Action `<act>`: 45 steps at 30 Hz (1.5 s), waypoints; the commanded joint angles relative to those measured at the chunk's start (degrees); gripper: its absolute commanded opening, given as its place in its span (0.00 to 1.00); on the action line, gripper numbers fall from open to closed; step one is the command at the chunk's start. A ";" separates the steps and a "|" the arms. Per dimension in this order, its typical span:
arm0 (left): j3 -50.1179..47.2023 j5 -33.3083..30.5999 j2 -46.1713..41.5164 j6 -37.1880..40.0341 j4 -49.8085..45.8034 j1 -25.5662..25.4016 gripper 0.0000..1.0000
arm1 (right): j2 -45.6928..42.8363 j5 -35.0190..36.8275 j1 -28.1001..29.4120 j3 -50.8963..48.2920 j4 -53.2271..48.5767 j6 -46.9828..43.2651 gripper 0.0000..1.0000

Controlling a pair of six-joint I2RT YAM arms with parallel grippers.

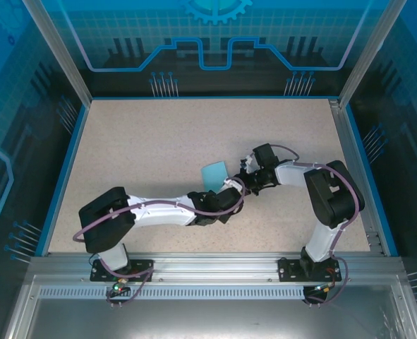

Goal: Fold a paper plane with a square sheet of paper (pick it up from the middle)
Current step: Third fold the triangle at the center of the table.

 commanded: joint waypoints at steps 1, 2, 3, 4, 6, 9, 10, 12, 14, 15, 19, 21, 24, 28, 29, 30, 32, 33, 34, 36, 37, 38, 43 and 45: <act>-1.75 6.15 -2.70 -1.08 1.87 1.61 0.00 | -0.79 -0.53 -1.24 0.97 -1.97 -1.08 0.18; -2.01 7.87 -3.02 -1.17 2.12 2.16 0.00 | -1.03 -0.46 -1.40 0.77 -1.96 -1.03 0.19; -2.33 9.41 -3.31 -1.14 2.42 2.65 0.00 | -1.41 -0.43 -1.59 0.61 -2.08 -1.03 0.21; -2.79 11.25 -3.68 -1.25 2.94 3.30 0.00 | -1.94 -0.29 -1.91 0.20 -2.10 -1.07 0.26; -3.59 14.86 -4.28 -1.83 3.73 4.71 0.00 | -3.43 0.72 -2.59 0.13 -2.78 -1.24 0.32; -4.56 19.20 -4.95 -2.59 4.62 6.65 0.00 | -5.75 3.65 -3.45 0.13 -5.93 -2.56 0.39; -4.81 20.68 -5.01 -2.81 4.82 7.35 0.00 | -6.68 5.49 -3.46 0.13 -7.78 -3.59 0.40; -5.01 22.95 -5.06 -3.29 4.79 8.56 0.00 | -7.68 7.20 -3.46 0.22 -9.46 -4.53 0.40; -5.70 25.37 -5.41 -3.77 5.41 10.05 0.00 | -8.51 7.22 -3.46 0.13 -9.07 -4.74 0.36; -5.87 26.26 -5.50 -4.09 5.45 10.66 0.00 | -8.75 7.02 -3.40 0.13 -8.57 -4.64 0.34; -8.15 30.68 -7.11 -5.53 6.95 13.90 0.00 | -9.19 6.24 -2.27 0.17 -6.19 -4.71 0.23; -9.20 33.13 -7.70 -6.26 7.71 15.56 0.00 | -8.33 5.98 -1.21 1.30 -5.54 -4.63 0.20; -10.73 35.32 -8.67 -6.62 8.67 17.17 0.00 | -5.13 6.23 1.10 4.74 -6.09 -4.88 0.16; -11.66 38.48 -8.90 -6.77 9.08 19.30 0.00 | 0.51 6.20 3.31 9.86 -6.17 -4.70 0.13; -11.84 39.03 -8.94 -6.92 9.17 19.76 0.00 | 2.15 6.78 3.79 11.32 -6.81 -4.78 0.13; -11.97 39.33 -8.97 -6.98 9.23 19.98 0.00 | 3.51 7.38 4.15 12.51 -7.52 -4.90 0.13; -12.22 40.06 -8.95 -7.00 9.52 20.55 0.00 | 6.42 7.56 4.60 15.16 -8.52 -5.31 0.12; -12.20 40.16 -8.96 -6.98 9.44 20.74 0.00 | 7.33 7.90 4.70 15.82 -8.80 -5.44 0.11; -12.02 40.38 -8.89 -6.89 9.16 20.90 0.00 | 8.14 8.36 4.93 16.65 -9.01 -5.49 0.12; -12.04 40.65 -8.96 -6.76 9.04 21.03 0.00 | 9.24 9.16 5.16 17.58 -9.12 -5.83 0.12; -12.25 40.72 -8.92 -6.80 9.12 21.07 0.00 | 9.97 9.45 5.31 18.14 -9.36 -6.02 0.12; -12.54 40.83 -8.88 -7.06 9.29 21.17 0.00 | 10.61 9.60 5.41 18.67 -9.69 -6.41 0.12; -12.15 42.30 -8.39 -8.02 8.94 21.48 0.00 | 12.51 12.14 5.96 20.22 -11.92 -8.14 0.12; -12.05 42.32 -8.22 -8.07 9.09 21.56 0.00 | 13.55 12.84 5.98 20.75 -12.92 -8.81 0.12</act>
